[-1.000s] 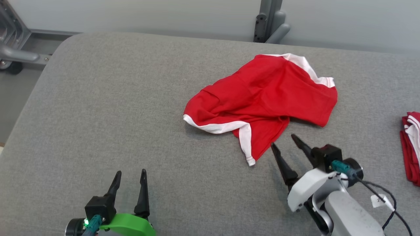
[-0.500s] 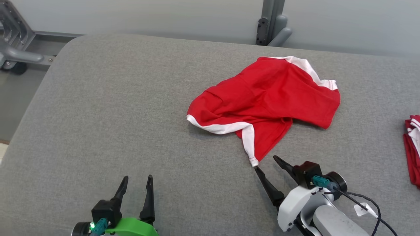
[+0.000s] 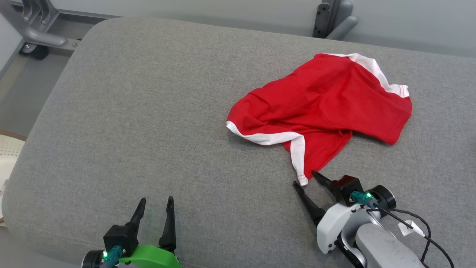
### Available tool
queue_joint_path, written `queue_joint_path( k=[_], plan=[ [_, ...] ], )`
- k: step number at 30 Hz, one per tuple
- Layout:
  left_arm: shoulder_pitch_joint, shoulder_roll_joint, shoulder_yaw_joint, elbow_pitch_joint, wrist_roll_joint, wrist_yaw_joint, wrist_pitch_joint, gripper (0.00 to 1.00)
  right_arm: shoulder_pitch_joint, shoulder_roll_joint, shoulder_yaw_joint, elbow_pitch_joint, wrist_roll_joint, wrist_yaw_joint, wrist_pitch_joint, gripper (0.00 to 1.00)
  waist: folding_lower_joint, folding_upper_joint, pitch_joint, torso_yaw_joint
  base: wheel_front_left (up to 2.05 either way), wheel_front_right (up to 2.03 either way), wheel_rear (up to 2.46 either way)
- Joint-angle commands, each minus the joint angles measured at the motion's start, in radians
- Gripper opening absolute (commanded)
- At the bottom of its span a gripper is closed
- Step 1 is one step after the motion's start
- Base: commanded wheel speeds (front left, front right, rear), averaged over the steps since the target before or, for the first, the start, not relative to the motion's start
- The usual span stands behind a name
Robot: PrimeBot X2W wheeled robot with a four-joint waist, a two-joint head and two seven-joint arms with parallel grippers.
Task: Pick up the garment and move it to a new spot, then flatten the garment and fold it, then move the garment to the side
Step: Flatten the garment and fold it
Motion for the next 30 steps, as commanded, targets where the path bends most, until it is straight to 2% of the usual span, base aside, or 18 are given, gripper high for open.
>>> queue_joint_path(
  k=[1, 11, 23, 30],
  plan=[
    [-0.018, 0.003, 0.004, 0.000, -0.009, 0.007, 0.000, 1.00, -0.018, -0.011, 0.003, 0.009, -0.010, -0.002, -0.002, 0.00, 0.0000, 0.0083, 0.009, -0.001, 0.00, 0.00, 0.00],
    [0.005, 0.003, 0.021, 0.003, 0.000, 0.000, 0.000, 1.00, 0.007, -0.093, -0.026, -0.030, -0.016, -0.002, -0.003, 0.00, 0.0000, 0.0083, -0.036, -0.080, 0.00, 0.00, 0.00],
    [0.035, 0.004, 0.020, 0.013, 0.017, -0.010, 0.000, 1.00, 0.155, -0.264, -0.006, -0.170, 0.060, -0.002, -0.002, 0.00, 0.0000, 0.0083, -0.117, -0.224, 0.00, 0.00, 0.00],
    [0.047, 0.003, 0.013, 0.023, 0.021, -0.011, 0.000, 1.00, 0.217, -0.333, -0.086, -0.201, 0.028, -0.002, -0.003, 0.00, 0.0000, 0.0083, -0.126, -0.253, 0.00, 0.00, 0.00]
  ],
)
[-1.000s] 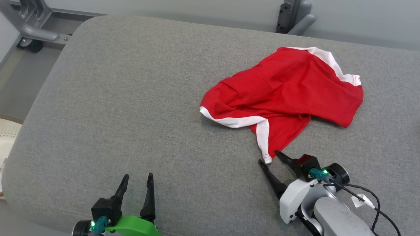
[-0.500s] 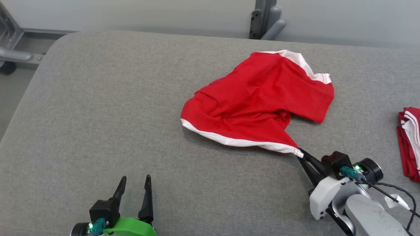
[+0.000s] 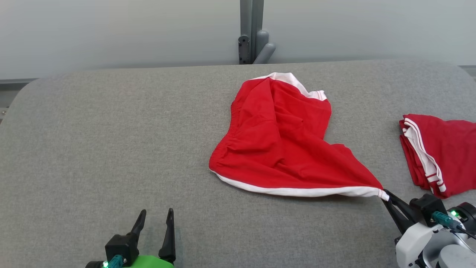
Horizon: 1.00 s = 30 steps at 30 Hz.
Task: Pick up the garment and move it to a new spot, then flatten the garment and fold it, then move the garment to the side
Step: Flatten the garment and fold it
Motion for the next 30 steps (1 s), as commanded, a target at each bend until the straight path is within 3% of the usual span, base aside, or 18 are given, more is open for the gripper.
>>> queue_joint_path(
  k=[1, 2, 3, 7, 15, 24, 30],
  plan=[
    [0.019, 0.004, 0.004, 0.002, 0.005, -0.001, 0.000, 1.00, 0.016, 0.005, -0.013, -0.006, -0.012, -0.002, -0.002, 0.00, 0.0000, 0.0083, -0.013, -0.014, 0.00, 0.00, 0.00],
    [0.020, 0.004, 0.005, 0.003, 0.006, -0.001, 0.000, 1.00, 0.022, 0.013, -0.029, -0.006, -0.020, -0.002, -0.002, 0.39, 0.0000, 0.0083, -0.013, -0.016, 0.00, 0.00, 0.00],
    [0.020, 0.004, 0.005, 0.004, 0.008, -0.002, 0.000, 1.00, 0.026, 0.020, -0.046, -0.003, -0.032, -0.002, -0.002, 1.00, 0.0000, 0.0083, -0.014, -0.017, 0.00, 0.00, 0.00],
    [0.017, 0.004, 0.004, 0.006, 0.007, -0.001, 0.000, 1.00, 0.042, 0.071, -0.142, -0.014, -0.061, -0.002, -0.002, 1.00, 0.0000, 0.0083, -0.014, -0.022, 0.00, 0.00, 0.00],
    [-0.048, 0.004, 0.001, -0.007, 0.023, -0.016, 0.000, 1.00, 0.104, 0.197, -0.337, -0.164, -0.141, -0.001, -0.002, 1.00, 0.0000, 0.0083, 0.023, -0.070, 0.00, 0.00, 0.00],
    [-0.222, 0.004, -0.034, 0.105, -0.027, -0.092, 0.000, 1.00, 0.083, 0.277, -0.330, -0.208, -0.176, -0.002, -0.002, 1.00, 0.0000, 0.0083, 0.102, -0.154, 0.00, 0.00, 0.00],
    [-0.300, 0.010, -0.063, 0.205, -0.063, -0.106, 0.000, 1.00, 0.066, 0.289, -0.320, -0.207, -0.174, -0.002, -0.002, 1.00, 0.0000, 0.0083, 0.131, -0.188, 0.00, 0.00, 0.00]
  ],
)
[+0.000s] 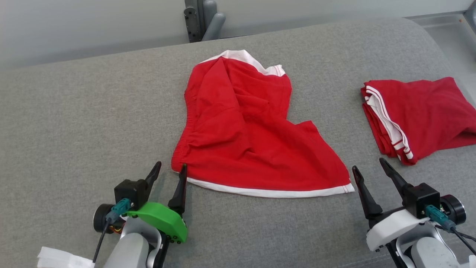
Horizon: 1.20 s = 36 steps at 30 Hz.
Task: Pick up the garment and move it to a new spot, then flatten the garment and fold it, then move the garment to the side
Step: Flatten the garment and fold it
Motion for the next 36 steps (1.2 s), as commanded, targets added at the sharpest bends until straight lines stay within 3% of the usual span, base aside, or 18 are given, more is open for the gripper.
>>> queue_joint_path(
  k=[1, 9, 19, 20, 21, 22, 30, 36],
  plan=[
    [-0.028, 0.012, -0.027, 0.013, -0.023, -0.003, 0.000, 1.00, -0.018, 0.004, 0.000, -0.003, -0.002, -0.002, -0.003, 1.00, 0.0000, 0.0083, 0.037, -0.037, 0.00, 0.00, 0.00],
    [-0.084, 0.088, -0.120, 0.020, -0.151, -0.002, 0.000, 1.00, -0.034, 0.011, 0.007, -0.013, 0.002, -0.002, -0.003, 1.00, 0.0000, 0.0083, 0.070, -0.052, 0.00, 0.00, 0.00],
    [-0.108, 0.114, -0.164, 0.008, -0.193, -0.002, 0.000, 0.99, -0.055, 0.019, 0.021, -0.007, 0.005, -0.002, -0.002, 1.00, 0.0000, 0.0083, 0.092, -0.044, 0.00, 0.00, 0.00],
    [-0.109, 0.115, -0.165, 0.007, -0.191, -0.002, 0.000, 0.75, -0.056, 0.021, 0.023, -0.007, 0.006, -0.002, -0.003, 1.00, 0.0000, 0.0083, 0.094, -0.044, 0.00, 0.00, 0.00],
    [-0.113, 0.113, -0.174, -0.003, -0.191, -0.002, 0.000, 0.14, -0.059, 0.021, 0.027, -0.005, 0.008, -0.002, -0.003, 1.00, 0.0000, 0.0083, 0.096, -0.043, 0.00, 0.00, 0.00],
    [-0.114, 0.114, -0.174, -0.013, -0.193, -0.002, 0.000, 0.00, -0.060, 0.022, 0.028, -0.004, 0.010, -0.002, -0.002, 1.00, 0.0000, 0.0083, 0.097, -0.042, 0.00, 0.00, 0.00],
    [-0.083, 0.110, -0.173, -0.018, -0.200, -0.002, 0.000, 0.00, -0.048, 0.026, 0.015, 0.006, 0.020, -0.002, -0.003, 1.00, 0.0000, 0.0083, 0.078, -0.006, 0.00, 0.00, 0.00],
    [-0.015, 0.091, -0.138, -0.062, -0.171, -0.002, 0.000, 0.00, -0.028, 0.031, 0.010, 0.017, 0.028, -0.002, -0.003, 1.00, 0.0000, 0.0083, 0.032, 0.062, 0.00, 0.00, 0.00]
  ],
)
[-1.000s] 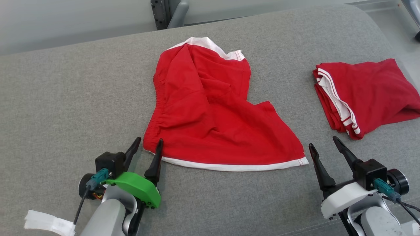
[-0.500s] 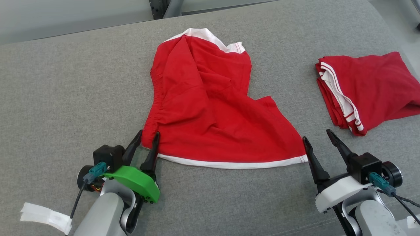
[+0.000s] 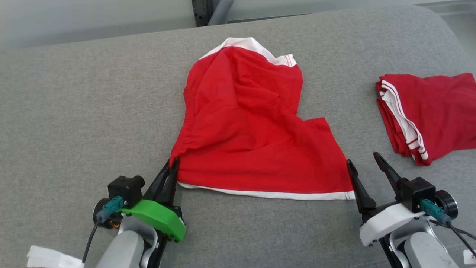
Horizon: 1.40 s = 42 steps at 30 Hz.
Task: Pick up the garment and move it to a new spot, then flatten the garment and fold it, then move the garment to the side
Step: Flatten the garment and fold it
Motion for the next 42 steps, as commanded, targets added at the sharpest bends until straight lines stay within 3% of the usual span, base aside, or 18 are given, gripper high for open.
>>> queue_joint_path(
  k=[1, 9, 15, 29, 36, 37, 38, 39, 42],
  plan=[
    [0.039, -0.003, 0.021, -0.020, 0.015, 0.001, 0.000, 0.00, 0.018, 0.007, 0.002, 0.008, 0.003, -0.001, -0.002, 1.00, 0.0000, 0.0083, -0.040, 0.054, 0.00, 0.00, 0.00],
    [0.134, -0.014, 0.063, -0.066, 0.063, 0.001, 0.000, 0.00, 0.034, 0.023, 0.006, 0.027, 0.010, -0.001, -0.002, 1.00, 0.0000, 0.0083, -0.068, 0.136, 0.00, 0.00, 0.00],
    [0.157, -0.026, 0.064, -0.071, 0.091, 0.001, 0.000, 0.00, 0.021, 0.034, 0.014, 0.035, 0.016, -0.001, -0.002, 1.00, 0.0000, 0.0083, -0.058, 0.152, 0.00, 0.00, 0.00],
    [0.031, -0.035, 0.131, 0.076, 0.145, 0.003, 0.000, 0.00, -0.014, 0.026, 0.013, 0.025, 0.029, -0.001, -0.002, 1.00, 0.0000, 0.0083, 0.015, -0.003, 0.00, 0.00, 0.00],
    [-0.003, -0.038, 0.206, 0.159, 0.200, 0.051, 0.000, 0.00, -0.007, 0.040, 0.000, 0.024, 0.027, -0.001, -0.002, 1.00, 0.0000, 0.0083, -0.004, -0.051, 0.00, 0.00, 0.00],
    [0.000, -0.039, 0.212, 0.164, 0.209, 0.052, 0.000, 0.08, -0.002, 0.042, -0.003, 0.024, 0.027, -0.001, -0.002, 1.00, 0.0000, 0.0083, -0.011, -0.052, 0.00, 0.00, 0.00],
    [0.004, -0.040, 0.220, 0.165, 0.218, 0.058, 0.000, 0.45, 0.003, 0.046, -0.006, 0.023, 0.024, -0.001, -0.002, 1.00, 0.0000, 0.0083, -0.019, -0.053, 0.00, 0.00, 0.00],
    [0.012, -0.040, 0.229, 0.162, 0.222, 0.065, 0.000, 0.99, 0.010, 0.049, -0.010, 0.021, 0.021, -0.001, -0.002, 1.00, 0.0000, 0.0083, -0.029, -0.052, 0.00, 0.00, 0.00],
    [0.046, -0.047, 0.260, 0.141, 0.236, 0.071, 0.000, 1.00, 0.023, 0.055, -0.020, 0.016, 0.018, -0.001, -0.002, 1.00, 0.0000, 0.0083, -0.063, -0.046, 0.00, 0.00, 0.00]
  ],
)
